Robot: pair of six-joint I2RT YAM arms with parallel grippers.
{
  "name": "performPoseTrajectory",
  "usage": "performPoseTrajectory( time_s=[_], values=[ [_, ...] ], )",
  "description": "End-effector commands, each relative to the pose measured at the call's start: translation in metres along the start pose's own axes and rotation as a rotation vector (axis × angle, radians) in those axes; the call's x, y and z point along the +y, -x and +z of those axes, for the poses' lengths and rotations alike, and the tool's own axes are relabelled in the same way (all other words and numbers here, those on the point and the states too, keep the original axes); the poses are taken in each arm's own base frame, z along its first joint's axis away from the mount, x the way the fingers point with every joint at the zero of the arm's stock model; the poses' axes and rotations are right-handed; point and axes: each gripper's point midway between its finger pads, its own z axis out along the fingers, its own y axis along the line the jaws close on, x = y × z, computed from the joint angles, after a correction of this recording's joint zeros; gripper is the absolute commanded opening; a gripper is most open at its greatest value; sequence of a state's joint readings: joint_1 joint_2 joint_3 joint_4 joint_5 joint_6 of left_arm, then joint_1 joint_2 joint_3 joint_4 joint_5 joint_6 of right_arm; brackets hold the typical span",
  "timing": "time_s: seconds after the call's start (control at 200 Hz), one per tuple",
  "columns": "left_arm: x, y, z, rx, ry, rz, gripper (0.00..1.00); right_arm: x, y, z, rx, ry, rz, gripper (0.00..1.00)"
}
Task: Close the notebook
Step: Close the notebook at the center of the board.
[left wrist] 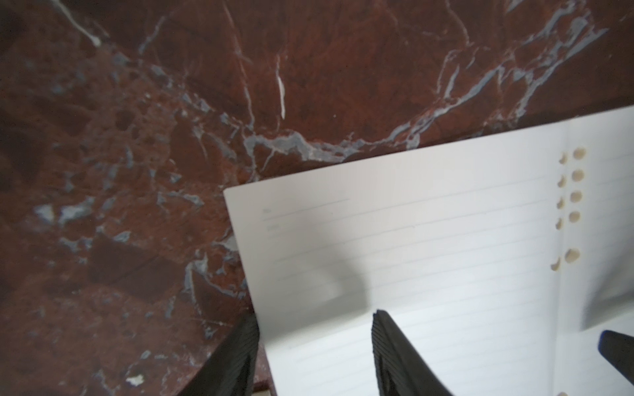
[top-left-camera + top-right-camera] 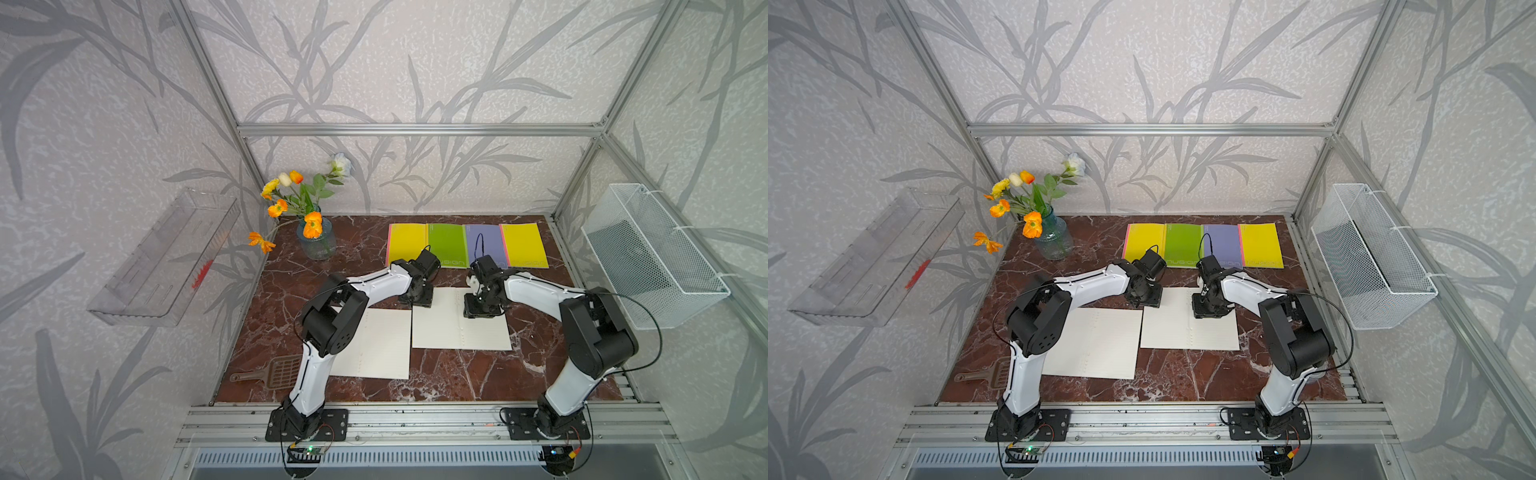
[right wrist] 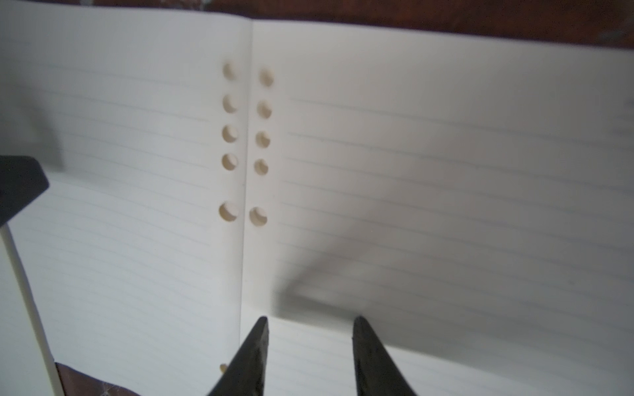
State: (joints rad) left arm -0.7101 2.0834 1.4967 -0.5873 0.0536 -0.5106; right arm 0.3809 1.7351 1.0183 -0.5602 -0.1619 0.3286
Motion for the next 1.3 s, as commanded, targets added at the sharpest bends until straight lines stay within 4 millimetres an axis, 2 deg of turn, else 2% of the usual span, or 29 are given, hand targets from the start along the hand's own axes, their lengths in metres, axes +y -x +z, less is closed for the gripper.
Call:
performPoseTrajectory(
  time_s=[0.0, 0.16, 0.445, 0.59, 1.044, 1.294],
  values=[
    [0.000, -0.005, 0.004, 0.032, 0.026, 0.021, 0.54, -0.009, -0.015, 0.016, 0.053, -0.034, 0.013, 0.41],
    [-0.012, -0.004, 0.000, 0.026, -0.053, 0.015, 0.54, -0.009, -0.015, 0.017, 0.054, -0.029, 0.014, 0.41],
    [-0.032, 0.011, -0.043, -0.064, -0.169, 0.014, 0.54, -0.009, -0.016, 0.018, 0.057, -0.027, 0.015, 0.41],
    [-0.038, 0.014, -0.057, -0.087, -0.207, 0.013, 0.54, -0.009, -0.016, 0.018, 0.057, -0.027, 0.015, 0.41],
    [-0.056, 0.015, -0.073, -0.093, -0.359, -0.026, 0.54, -0.008, -0.016, 0.017, 0.052, -0.023, 0.014, 0.41],
    [-0.054, 0.017, -0.083, -0.111, -0.374, -0.039, 0.51, -0.008, -0.016, 0.017, 0.053, -0.023, 0.014, 0.41]
  ],
)
